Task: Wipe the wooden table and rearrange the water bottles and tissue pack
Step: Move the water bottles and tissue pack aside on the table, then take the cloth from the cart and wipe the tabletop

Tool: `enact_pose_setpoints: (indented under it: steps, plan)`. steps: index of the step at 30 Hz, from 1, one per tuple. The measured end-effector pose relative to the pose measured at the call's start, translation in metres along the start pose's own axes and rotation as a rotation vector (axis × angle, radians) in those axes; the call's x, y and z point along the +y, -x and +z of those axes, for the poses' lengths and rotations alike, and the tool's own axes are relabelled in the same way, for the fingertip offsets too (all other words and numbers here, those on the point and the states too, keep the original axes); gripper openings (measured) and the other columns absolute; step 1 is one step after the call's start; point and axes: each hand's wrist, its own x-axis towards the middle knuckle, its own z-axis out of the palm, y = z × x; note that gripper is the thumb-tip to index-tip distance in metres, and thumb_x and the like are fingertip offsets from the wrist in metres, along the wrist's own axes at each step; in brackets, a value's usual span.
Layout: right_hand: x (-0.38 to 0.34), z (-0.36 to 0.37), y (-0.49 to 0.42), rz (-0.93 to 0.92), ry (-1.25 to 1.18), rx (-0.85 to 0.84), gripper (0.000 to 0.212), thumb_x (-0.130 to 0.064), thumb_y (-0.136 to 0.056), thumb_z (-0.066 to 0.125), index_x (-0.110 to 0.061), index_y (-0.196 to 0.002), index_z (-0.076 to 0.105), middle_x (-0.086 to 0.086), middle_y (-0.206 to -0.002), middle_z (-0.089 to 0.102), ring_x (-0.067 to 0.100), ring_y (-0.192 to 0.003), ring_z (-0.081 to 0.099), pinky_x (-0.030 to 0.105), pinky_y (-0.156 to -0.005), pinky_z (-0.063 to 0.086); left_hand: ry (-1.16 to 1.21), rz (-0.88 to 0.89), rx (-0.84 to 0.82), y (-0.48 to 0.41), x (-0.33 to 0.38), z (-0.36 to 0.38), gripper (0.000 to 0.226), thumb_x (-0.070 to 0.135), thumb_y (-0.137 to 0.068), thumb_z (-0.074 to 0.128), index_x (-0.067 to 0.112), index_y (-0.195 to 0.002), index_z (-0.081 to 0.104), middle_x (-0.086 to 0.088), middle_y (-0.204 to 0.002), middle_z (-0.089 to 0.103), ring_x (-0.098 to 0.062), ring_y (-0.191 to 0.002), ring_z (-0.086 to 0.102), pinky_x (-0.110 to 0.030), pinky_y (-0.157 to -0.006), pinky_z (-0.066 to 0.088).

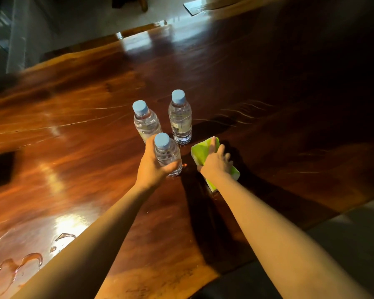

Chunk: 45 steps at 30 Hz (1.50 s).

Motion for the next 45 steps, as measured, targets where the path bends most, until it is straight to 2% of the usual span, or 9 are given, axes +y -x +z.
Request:
enact_pose_setpoints:
  steps: [4, 8, 12, 18, 25, 34, 38, 41, 45]
  plan:
    - [0.001, 0.001, -0.001, -0.012, 0.005, 0.001, 0.112, -0.04, -0.078, 0.07, -0.017, -0.148, -0.014, 0.016, -0.15, 0.013, 0.04, -0.134, 0.027, 0.056, -0.109, 0.03, -0.016, -0.005, 0.009, 0.0, 0.002, 0.0, 0.083, 0.026, -0.062, 0.08, 0.069, -0.107, 0.027, 0.04, -0.102, 0.051, 0.023, -0.094, 0.052, 0.005, -0.073, 0.039]
    - [0.001, 0.002, 0.0, -0.011, 0.014, -0.008, 0.111, -0.04, -0.079, 0.069, -0.016, -0.148, -0.014, 0.017, -0.153, 0.01, 0.041, -0.135, 0.025, 0.056, -0.11, 0.028, -0.021, -0.006, 0.014, 0.0, 0.001, 0.0, 0.082, 0.023, -0.063, 0.081, 0.068, -0.105, 0.027, 0.029, -0.101, 0.052, 0.025, -0.092, 0.051, 0.005, -0.072, 0.038]
    - [0.002, -0.001, 0.0, -0.007, -0.029, -0.025, 0.111, -0.042, -0.08, 0.068, -0.019, -0.149, -0.015, 0.016, -0.154, 0.01, 0.041, -0.136, 0.025, 0.055, -0.111, 0.028, -0.011, -0.013, 0.002, 0.001, 0.002, 0.0, 0.077, 0.026, -0.063, 0.081, 0.051, -0.113, 0.028, 0.031, -0.101, 0.052, 0.025, -0.091, 0.05, 0.004, -0.075, 0.039]
    - [0.008, -0.011, 0.004, -0.047, -0.09, -0.064, 0.108, -0.054, -0.079, 0.064, -0.023, -0.15, -0.011, 0.014, -0.159, -0.005, 0.041, -0.143, 0.012, 0.055, -0.116, 0.016, -0.014, -0.025, -0.03, 0.001, 0.005, -0.002, 0.08, 0.033, -0.062, 0.081, 0.034, -0.125, 0.031, 0.01, -0.111, 0.057, -0.008, -0.101, 0.059, -0.023, -0.084, 0.045]
    - [0.0, -0.027, 0.022, -0.21, 0.007, 0.087, 0.086, -0.043, -0.085, 0.06, -0.018, -0.15, 0.01, 0.015, -0.159, 0.0, 0.04, -0.145, 0.001, 0.058, -0.115, 0.009, -0.079, -0.041, -0.166, 0.001, 0.016, -0.019, 0.097, 0.034, -0.065, 0.082, 0.021, -0.14, 0.023, 0.004, -0.129, 0.05, -0.012, -0.117, 0.047, -0.026, -0.093, 0.037]
    - [-0.035, -0.007, 0.089, -0.208, 0.34, -0.142, 0.059, -0.036, -0.091, 0.05, -0.01, -0.142, 0.035, 0.014, -0.157, 0.014, 0.039, -0.144, 0.007, 0.054, -0.115, 0.02, -0.489, -0.44, -0.202, 0.044, -0.022, -0.093, 0.06, 0.044, -0.089, 0.054, 0.01, -0.137, 0.04, -0.016, -0.139, 0.049, -0.03, -0.127, 0.048, -0.034, -0.099, 0.039]
    - [-0.077, 0.001, 0.114, -0.222, 0.543, -0.16, 0.06, -0.036, -0.093, 0.047, -0.01, -0.145, 0.031, 0.018, -0.158, 0.006, 0.046, -0.143, -0.001, 0.063, -0.113, 0.006, -0.519, -0.565, -0.221, 0.068, -0.035, -0.138, 0.055, 0.044, -0.092, 0.049, 0.01, -0.135, 0.044, -0.017, -0.139, 0.05, -0.031, -0.126, 0.049, -0.035, -0.097, 0.041]
    - [-0.102, 0.001, 0.121, -0.146, 0.682, -0.295, 0.055, -0.029, -0.096, 0.041, -0.004, -0.144, 0.032, 0.024, -0.153, 0.021, 0.049, -0.138, 0.02, 0.065, -0.108, 0.023, -0.535, -0.591, -0.173, 0.092, -0.042, -0.172, 0.053, 0.042, -0.092, 0.05, 0.01, -0.135, 0.045, -0.017, -0.138, 0.051, -0.031, -0.124, 0.05, -0.034, -0.097, 0.041]
    - [-0.125, 0.014, 0.149, -0.342, 0.733, -0.465, 0.047, -0.041, -0.095, 0.041, -0.005, -0.12, 0.056, 0.017, -0.137, 0.048, 0.038, -0.123, 0.048, 0.05, -0.103, 0.042, -0.511, -0.658, -0.198, 0.134, -0.052, -0.212, 0.05, 0.042, -0.092, 0.051, 0.01, -0.131, 0.05, -0.015, -0.133, 0.056, -0.03, -0.117, 0.055, -0.033, -0.093, 0.044]
